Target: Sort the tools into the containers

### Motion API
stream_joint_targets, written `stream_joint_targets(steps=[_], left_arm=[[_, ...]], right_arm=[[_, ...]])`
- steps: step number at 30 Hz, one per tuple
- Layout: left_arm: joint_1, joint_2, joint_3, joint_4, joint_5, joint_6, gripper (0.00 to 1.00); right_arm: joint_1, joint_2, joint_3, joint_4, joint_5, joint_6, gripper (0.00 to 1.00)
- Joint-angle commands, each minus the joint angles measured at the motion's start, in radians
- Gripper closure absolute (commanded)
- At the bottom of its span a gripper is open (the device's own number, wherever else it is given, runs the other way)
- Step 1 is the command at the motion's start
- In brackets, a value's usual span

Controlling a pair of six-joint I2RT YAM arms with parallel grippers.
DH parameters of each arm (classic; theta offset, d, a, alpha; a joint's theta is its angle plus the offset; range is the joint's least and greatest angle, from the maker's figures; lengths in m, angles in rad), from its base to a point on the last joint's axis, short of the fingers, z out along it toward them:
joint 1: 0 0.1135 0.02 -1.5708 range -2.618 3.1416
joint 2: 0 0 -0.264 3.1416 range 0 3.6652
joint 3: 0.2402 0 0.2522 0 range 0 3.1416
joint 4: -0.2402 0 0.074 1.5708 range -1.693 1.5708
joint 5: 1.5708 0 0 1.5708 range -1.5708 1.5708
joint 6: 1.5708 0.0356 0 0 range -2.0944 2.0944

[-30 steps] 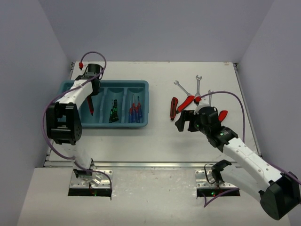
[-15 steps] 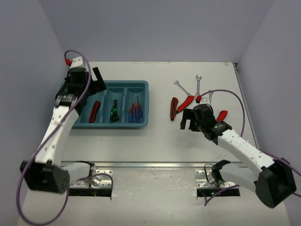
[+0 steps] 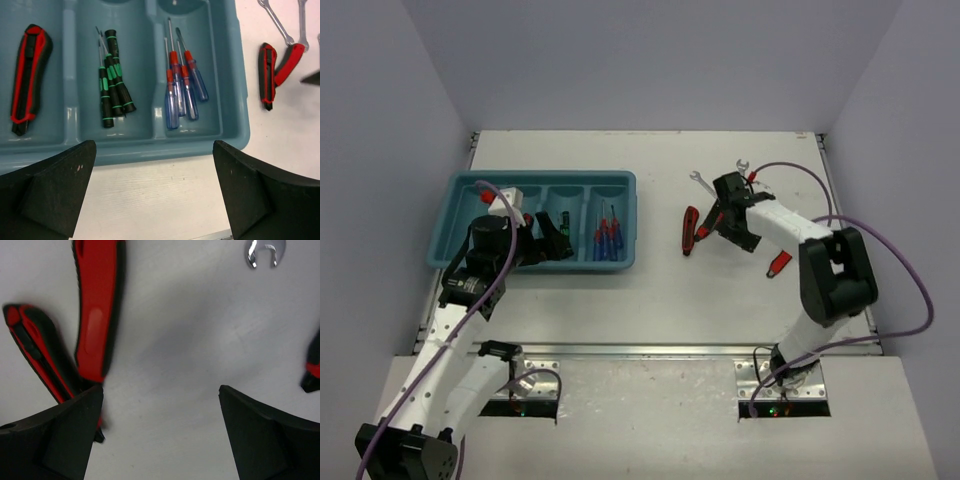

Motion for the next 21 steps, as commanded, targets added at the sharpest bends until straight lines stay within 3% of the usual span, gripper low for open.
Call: stream_joint_targets(steps=[1,8,14,16,18,20,21], left_arm=[[-0.051,-0.058,0.023,0.079,0.076,0.014,0.0],[-0.072,-0.072,0.016,0.084,0.075,0.014,0.0],[-0.075,-0.073,0.016,0.085,0.082,0.016,0.0],[-0.074,-0.07,0.016,0.085,0.083,0.016,0.0],[-0.075,-0.062,0.018,0.087,0.086,0.016,0.0],[-0.074,-0.06,0.018,0.085,0.085,0.016,0.0],[-0.074,-0.06,0.018,0.085,0.08,0.015,0.0]], right_arm=[[-0.031,0.183,0.274,-0.089,0.087,0.036,0.04],[-0.049,0.418,0.458,-0.199,0.043,0.089,0.17],[-0.051,0.43,0.419,-0.211,0.016,0.157,0.38],[-0.052,0.424,0.409,-0.209,-0.024,0.151,0.55],[-0.052,0.387,0.376,-0.205,-0.057,0.143,0.86],[-0.052,0.322,0.31,-0.19,-0.067,0.147,0.99],[-0.052,0.279,0.251,-0.163,-0.068,0.15,1.0]])
